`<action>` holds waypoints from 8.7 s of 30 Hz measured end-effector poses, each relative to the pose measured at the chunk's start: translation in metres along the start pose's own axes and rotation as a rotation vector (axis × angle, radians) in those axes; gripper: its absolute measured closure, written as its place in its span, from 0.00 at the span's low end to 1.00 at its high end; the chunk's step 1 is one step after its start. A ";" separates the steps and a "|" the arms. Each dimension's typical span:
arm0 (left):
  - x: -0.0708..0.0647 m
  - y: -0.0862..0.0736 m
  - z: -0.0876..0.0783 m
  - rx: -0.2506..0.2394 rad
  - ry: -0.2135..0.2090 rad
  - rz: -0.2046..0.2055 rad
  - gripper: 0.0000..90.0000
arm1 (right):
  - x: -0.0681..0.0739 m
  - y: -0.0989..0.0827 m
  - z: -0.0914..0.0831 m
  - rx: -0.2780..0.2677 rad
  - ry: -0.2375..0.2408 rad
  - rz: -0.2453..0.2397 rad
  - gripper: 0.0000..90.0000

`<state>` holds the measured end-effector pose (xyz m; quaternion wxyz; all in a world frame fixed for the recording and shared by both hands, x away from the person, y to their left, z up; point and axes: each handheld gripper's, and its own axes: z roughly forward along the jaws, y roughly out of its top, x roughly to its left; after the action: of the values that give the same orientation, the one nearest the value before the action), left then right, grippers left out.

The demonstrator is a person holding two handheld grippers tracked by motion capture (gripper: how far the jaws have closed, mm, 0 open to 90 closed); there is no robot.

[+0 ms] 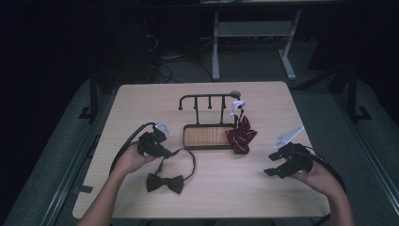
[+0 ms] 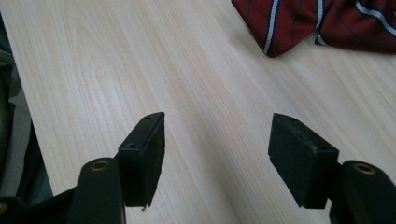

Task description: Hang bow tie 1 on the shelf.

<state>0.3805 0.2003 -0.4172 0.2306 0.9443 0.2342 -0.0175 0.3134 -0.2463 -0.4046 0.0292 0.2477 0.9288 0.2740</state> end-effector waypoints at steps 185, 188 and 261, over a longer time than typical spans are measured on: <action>0.044 0.106 -0.142 0.034 0.035 0.029 0.99 | 0.005 -0.007 -0.010 -0.036 -0.028 0.010 0.35; 0.044 0.106 -0.139 0.051 0.050 0.024 0.99 | 0.005 -0.007 -0.009 -0.031 -0.028 0.006 0.35; -0.001 0.047 -0.120 0.021 0.025 0.106 0.73 | 0.005 -0.009 -0.009 -0.037 -0.048 0.033 0.35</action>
<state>0.3918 0.2164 -0.2894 0.2183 0.9579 0.1864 0.0042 0.3031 -0.2552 -0.4010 0.0517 0.2691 0.9183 0.2857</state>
